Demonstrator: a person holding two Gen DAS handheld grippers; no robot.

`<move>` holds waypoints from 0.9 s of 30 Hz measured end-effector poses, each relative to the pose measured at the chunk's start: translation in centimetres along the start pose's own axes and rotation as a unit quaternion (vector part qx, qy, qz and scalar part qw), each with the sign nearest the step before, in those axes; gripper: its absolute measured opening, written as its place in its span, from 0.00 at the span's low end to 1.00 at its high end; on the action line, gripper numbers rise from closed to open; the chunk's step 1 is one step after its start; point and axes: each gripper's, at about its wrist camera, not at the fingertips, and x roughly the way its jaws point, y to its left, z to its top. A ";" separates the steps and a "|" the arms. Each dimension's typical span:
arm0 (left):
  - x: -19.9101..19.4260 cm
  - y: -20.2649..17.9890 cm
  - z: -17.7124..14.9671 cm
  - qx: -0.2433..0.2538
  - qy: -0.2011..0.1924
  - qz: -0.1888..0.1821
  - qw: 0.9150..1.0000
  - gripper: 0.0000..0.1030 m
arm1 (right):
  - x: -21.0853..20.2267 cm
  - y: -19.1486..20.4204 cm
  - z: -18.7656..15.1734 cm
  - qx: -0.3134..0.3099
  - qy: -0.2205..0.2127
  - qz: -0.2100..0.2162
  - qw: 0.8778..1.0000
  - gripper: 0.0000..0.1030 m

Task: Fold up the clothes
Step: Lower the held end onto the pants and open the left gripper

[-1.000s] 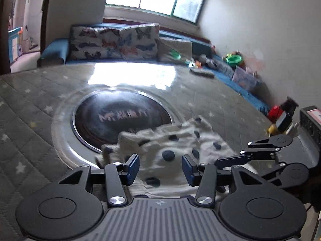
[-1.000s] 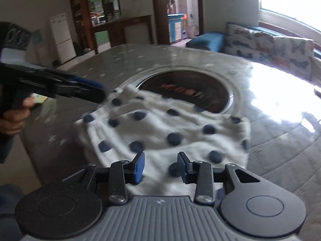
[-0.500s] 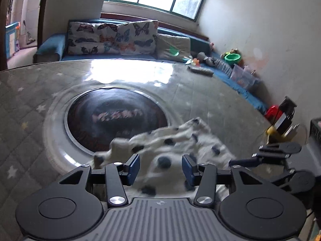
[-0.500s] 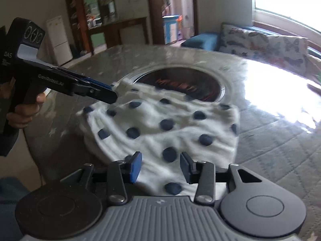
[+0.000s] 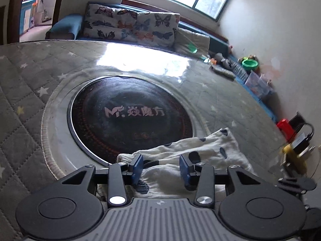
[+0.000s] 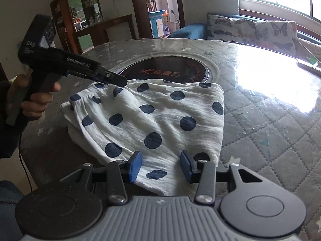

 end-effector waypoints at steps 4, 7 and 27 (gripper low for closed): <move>-1.7 -0.5 0.0 0.004 -0.016 -0.014 1.000 0.43 | -0.2 0.2 0.3 -0.007 0.000 -0.002 1.000 0.44; -2.7 -1.1 -0.5 0.023 -0.023 -0.020 0.999 0.43 | -0.5 0.3 0.7 -0.011 -0.010 -0.003 1.000 0.44; -5.6 -2.0 -4.8 0.058 -0.029 0.024 0.998 0.65 | -0.1 0.6 0.1 -0.006 -0.004 -0.022 1.000 0.54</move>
